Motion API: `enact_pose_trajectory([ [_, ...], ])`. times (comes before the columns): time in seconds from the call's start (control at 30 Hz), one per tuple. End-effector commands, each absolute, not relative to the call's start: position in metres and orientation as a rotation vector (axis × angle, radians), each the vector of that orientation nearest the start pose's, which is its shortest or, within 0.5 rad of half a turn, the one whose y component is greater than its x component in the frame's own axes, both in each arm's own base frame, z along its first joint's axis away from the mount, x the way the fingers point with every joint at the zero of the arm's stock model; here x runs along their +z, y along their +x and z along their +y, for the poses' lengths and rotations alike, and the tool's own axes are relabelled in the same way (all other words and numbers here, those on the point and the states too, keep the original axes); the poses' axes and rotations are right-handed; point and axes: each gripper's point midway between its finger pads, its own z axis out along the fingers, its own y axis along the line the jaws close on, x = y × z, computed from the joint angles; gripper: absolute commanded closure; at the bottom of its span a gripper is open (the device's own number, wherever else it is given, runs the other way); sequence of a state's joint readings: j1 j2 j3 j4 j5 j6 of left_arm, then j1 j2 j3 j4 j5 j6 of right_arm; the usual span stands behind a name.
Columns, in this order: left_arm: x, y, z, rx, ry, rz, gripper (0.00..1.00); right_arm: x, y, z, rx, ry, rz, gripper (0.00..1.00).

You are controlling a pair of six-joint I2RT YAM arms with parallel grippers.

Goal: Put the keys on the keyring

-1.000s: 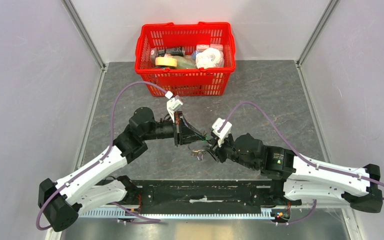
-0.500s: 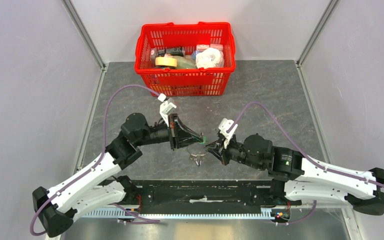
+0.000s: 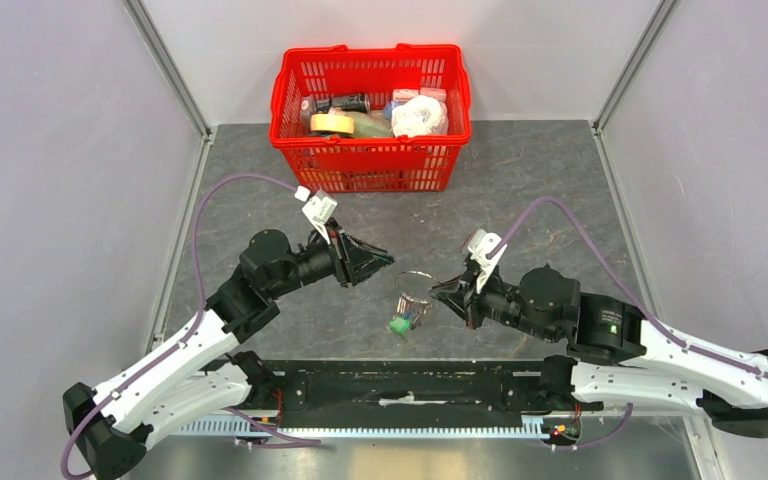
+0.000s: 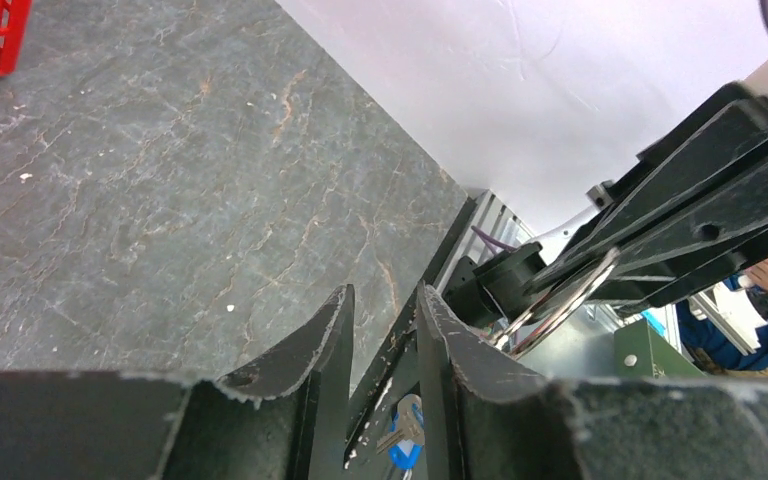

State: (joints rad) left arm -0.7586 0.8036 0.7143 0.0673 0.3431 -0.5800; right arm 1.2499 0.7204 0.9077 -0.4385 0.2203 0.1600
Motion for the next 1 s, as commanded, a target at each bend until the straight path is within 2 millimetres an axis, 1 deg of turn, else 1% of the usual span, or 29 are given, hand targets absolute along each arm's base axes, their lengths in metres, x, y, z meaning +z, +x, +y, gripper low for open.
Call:
enact_pose_trajectory([
  [0.0,0.3,0.18,-0.272,-1.245,0.427,1.692,0.64,0.338,0.125,0.246,0.806,-0.732,1.613,1.0],
  [0.1,0.294,0.181,-0.271,-1.233,0.422,1.713,0.63,0.347,0.13,0.242,0.774,-0.714,1.606,1.0],
  [0.2,0.29,0.182,-0.267,-1.21,0.41,1.724,0.6,0.353,0.137,0.239,0.726,-0.701,1.608,1.0],
  [0.3,0.287,0.183,-0.263,-1.184,0.397,1.73,0.54,0.353,0.145,0.236,0.668,-0.674,1.624,1.0],
  [0.33,0.288,0.183,-0.261,-1.176,0.392,1.725,0.54,0.352,0.149,0.235,0.644,-0.66,1.631,1.0],
  [0.4,0.282,0.184,-0.257,-1.151,0.381,1.75,0.53,0.349,0.157,0.232,0.592,-0.625,1.656,1.0],
  [0.47,0.282,0.184,-0.254,-1.139,0.378,1.749,0.53,0.344,0.163,0.232,0.553,-0.607,1.682,1.0],
  [0.63,0.281,0.185,-0.248,-1.105,0.361,1.757,0.52,0.327,0.179,0.229,0.409,-0.551,1.77,1.0],
  [0.67,0.28,0.185,-0.247,-1.1,0.361,1.759,0.52,0.321,0.182,0.229,0.377,-0.549,1.792,1.0],
  [0.77,0.28,0.183,-0.245,-1.097,0.36,1.756,0.53,0.306,0.188,0.233,0.343,-0.541,1.841,1.0],
  [0.87,0.282,0.182,-0.241,-1.085,0.352,1.753,0.52,0.287,0.194,0.239,0.33,-0.54,1.898,1.0],
  [0.97,0.282,0.181,-0.238,-1.08,0.348,1.752,0.52,0.265,0.201,0.24,0.3,-0.53,1.957,1.0],
])
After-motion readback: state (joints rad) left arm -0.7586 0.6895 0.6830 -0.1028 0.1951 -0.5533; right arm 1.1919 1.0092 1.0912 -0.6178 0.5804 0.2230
